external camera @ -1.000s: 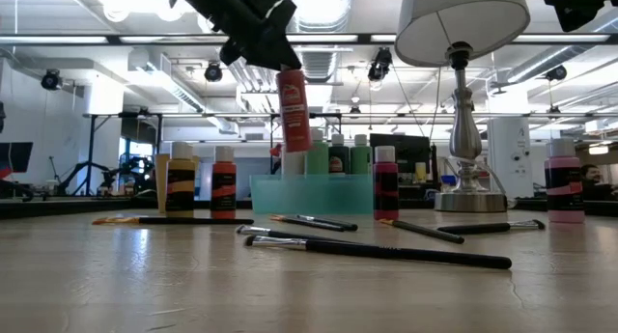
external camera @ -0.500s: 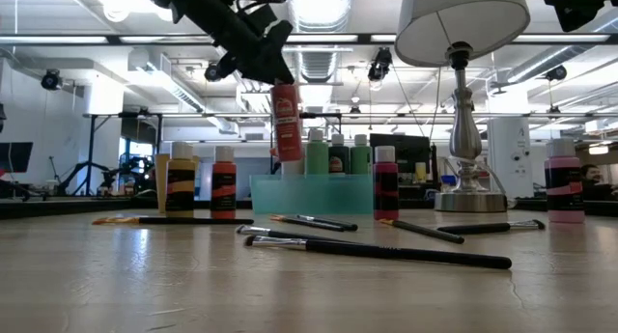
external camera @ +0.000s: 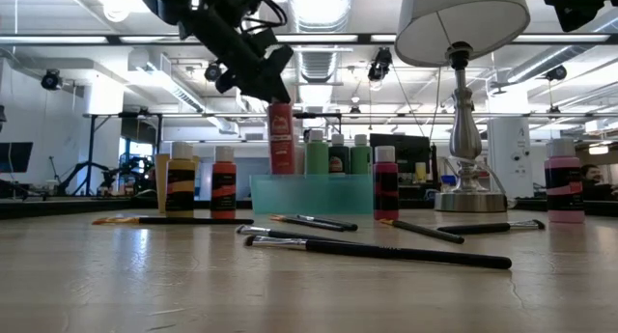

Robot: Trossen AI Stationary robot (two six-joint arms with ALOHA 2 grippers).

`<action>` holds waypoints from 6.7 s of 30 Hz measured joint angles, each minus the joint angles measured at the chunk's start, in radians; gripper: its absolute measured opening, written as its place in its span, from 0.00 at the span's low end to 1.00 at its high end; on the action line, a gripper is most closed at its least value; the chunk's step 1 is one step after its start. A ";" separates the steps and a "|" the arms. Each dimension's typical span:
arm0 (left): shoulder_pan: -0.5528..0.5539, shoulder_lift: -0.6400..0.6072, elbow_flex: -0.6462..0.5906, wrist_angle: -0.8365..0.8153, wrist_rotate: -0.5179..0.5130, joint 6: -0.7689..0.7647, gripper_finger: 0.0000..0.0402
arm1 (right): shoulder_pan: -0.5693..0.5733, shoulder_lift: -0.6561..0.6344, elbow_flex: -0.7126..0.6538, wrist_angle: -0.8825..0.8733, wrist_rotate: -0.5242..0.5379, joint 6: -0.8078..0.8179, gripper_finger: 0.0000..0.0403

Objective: Pick & Place Paint Supplies
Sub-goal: Put the large red paint bottle into the green bin, then put the large purple paint bottle into the green bin

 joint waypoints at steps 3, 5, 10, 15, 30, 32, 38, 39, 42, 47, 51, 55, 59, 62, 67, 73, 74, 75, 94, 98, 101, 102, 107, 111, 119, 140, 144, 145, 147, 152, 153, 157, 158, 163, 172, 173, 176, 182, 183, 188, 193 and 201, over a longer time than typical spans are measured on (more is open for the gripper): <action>0.016 0.021 0.000 0.024 0.018 0.000 0.33 | 0.000 0.000 0.000 0.000 0.000 0.000 0.02; 0.026 0.039 0.000 0.040 0.021 -0.002 0.33 | 0.000 0.000 0.000 0.000 0.000 0.000 0.02; 0.054 0.076 0.000 0.051 0.036 -0.001 0.33 | 0.000 0.000 0.000 0.000 0.000 0.000 0.02; 0.082 0.110 0.000 0.066 0.035 -0.001 0.33 | 0.000 0.000 0.000 0.000 0.000 0.000 0.02; 0.132 0.161 0.004 0.097 0.070 -0.005 0.33 | 0.000 0.000 0.000 0.000 0.000 0.000 0.02; 0.132 0.167 0.003 0.096 0.070 -0.005 0.33 | 0.000 0.000 0.000 0.000 0.000 0.000 0.02; 0.140 0.176 0.006 0.102 0.070 -0.005 0.33 | 0.000 0.000 0.000 0.000 0.000 0.000 0.02; 0.143 0.176 0.006 0.102 0.071 -0.005 0.33 | 0.000 0.000 0.000 0.000 0.000 0.000 0.02; 0.149 0.176 0.001 0.101 0.070 -0.005 0.33 | 0.000 0.000 0.000 0.000 0.000 0.000 0.02; 0.157 0.176 0.000 0.100 0.069 -0.004 0.33 | 0.000 0.000 0.000 0.000 0.000 0.000 0.02; 0.161 0.176 0.000 0.099 0.066 0.002 0.33 | 0.000 0.000 0.000 0.000 0.000 0.000 0.02; 0.161 0.176 0.000 0.096 0.066 0.006 0.33 | 0.000 0.000 0.000 0.000 0.000 0.000 0.02; 0.161 0.176 0.000 0.095 0.066 0.007 0.33 | 0.000 0.000 0.000 0.000 0.000 0.000 0.02; 0.162 0.176 0.000 0.094 0.066 0.007 0.33 | 0.000 0.000 0.000 0.000 0.000 0.000 0.02; 0.162 0.176 0.000 0.092 0.066 0.007 0.33 | 0.000 0.000 0.000 0.000 0.000 0.000 0.02; 0.162 0.176 -0.001 0.090 0.065 0.006 0.33 | 0.000 0.000 0.000 0.000 0.000 0.000 0.02; 0.162 0.176 0.000 0.090 0.065 0.005 0.33 | 0.000 0.000 0.000 0.000 0.000 0.000 0.02; 0.162 0.176 -0.001 0.090 0.065 0.004 0.33 | 0.000 0.000 0.000 0.000 0.000 0.000 0.02; 0.163 0.150 0.016 0.086 0.062 0.021 0.55 | 0.000 0.000 0.000 0.000 0.000 0.000 0.02; 0.163 0.137 0.051 0.057 0.069 0.022 0.55 | 0.000 0.000 0.000 0.000 0.000 0.000 0.02; 0.163 0.127 0.085 0.025 0.091 0.021 0.55 | 0.000 0.000 0.000 0.000 0.000 0.000 0.02; 0.163 0.122 0.094 0.014 0.101 0.018 0.55 | 0.000 0.000 0.000 0.000 0.000 0.000 0.02; 0.153 0.107 0.143 -0.057 0.120 0.015 0.55 | 0.000 0.000 0.000 0.000 0.000 0.000 0.02; 0.138 0.092 0.184 -0.115 0.128 0.013 0.55 | 0.000 0.000 0.000 0.000 0.000 0.000 0.02; 0.071 0.040 0.198 -0.126 0.127 0.029 0.55 | 0.000 0.000 0.000 0.000 0.000 0.000 0.02; -0.267 -0.117 0.196 -0.381 0.121 0.001 0.55 | 0.000 0.000 0.000 0.000 0.000 0.000 0.02; -0.356 -0.144 0.196 -0.441 0.120 -0.048 0.55 | 0.000 0.000 0.000 0.000 0.000 0.000 0.02; -0.380 -0.148 0.196 -0.453 0.118 -0.061 0.55 | 0.000 0.000 0.000 0.000 0.000 0.000 0.02; -0.428 -0.157 0.196 -0.477 0.117 -0.088 0.55 | 0.000 0.000 0.000 0.000 0.000 0.000 0.02; -0.559 -0.161 0.196 -0.482 0.075 -0.139 0.54 | 0.000 0.000 0.000 0.000 0.000 0.000 0.02; -0.587 -0.161 0.196 -0.482 0.066 -0.147 0.54 | 0.000 0.000 0.000 0.000 0.000 0.000 0.02; -0.692 -0.161 0.196 -0.484 0.047 -0.179 0.51 | 0.000 0.000 0.000 0.000 0.000 0.000 0.02; -0.718 -0.161 0.196 -0.484 0.043 -0.185 0.50 | 0.000 0.000 0.000 0.000 0.000 0.000 0.02; -0.850 -0.161 0.196 -0.498 0.042 -0.221 0.46 | 0.000 0.000 0.000 0.000 0.000 0.000 0.02; -1.074 -0.161 0.196 -0.506 0.086 -0.300 0.44 | 0.000 0.000 0.000 0.000 0.000 0.000 0.02; -1.097 -0.161 0.196 -0.506 0.086 -0.307 0.44 | 0.000 0.000 0.000 0.000 0.000 0.000 0.02; -1.158 -0.161 0.196 -0.506 0.086 -0.325 0.44 | 0.000 0.000 0.000 0.000 0.000 0.000 0.02; -1.252 -0.161 0.196 -0.502 0.054 -0.390 0.45 | 0.000 0.000 0.000 0.000 0.000 0.000 0.02; -1.264 -0.161 0.196 -0.501 0.046 -0.400 0.45 | 0.000 0.000 0.000 0.000 0.000 0.000 0.02; -1.323 -0.161 0.196 -0.502 -0.005 -0.448 0.44 | 0.000 0.000 0.000 0.000 0.000 0.000 0.02; -1.400 -0.161 0.196 -0.503 -0.092 -0.501 0.44 | 0.000 0.000 0.000 0.000 0.000 0.000 0.02; -1.535 -0.144 0.194 -0.504 -0.260 -0.657 0.44 | 0.000 0.000 0.000 0.000 0.000 0.000 0.02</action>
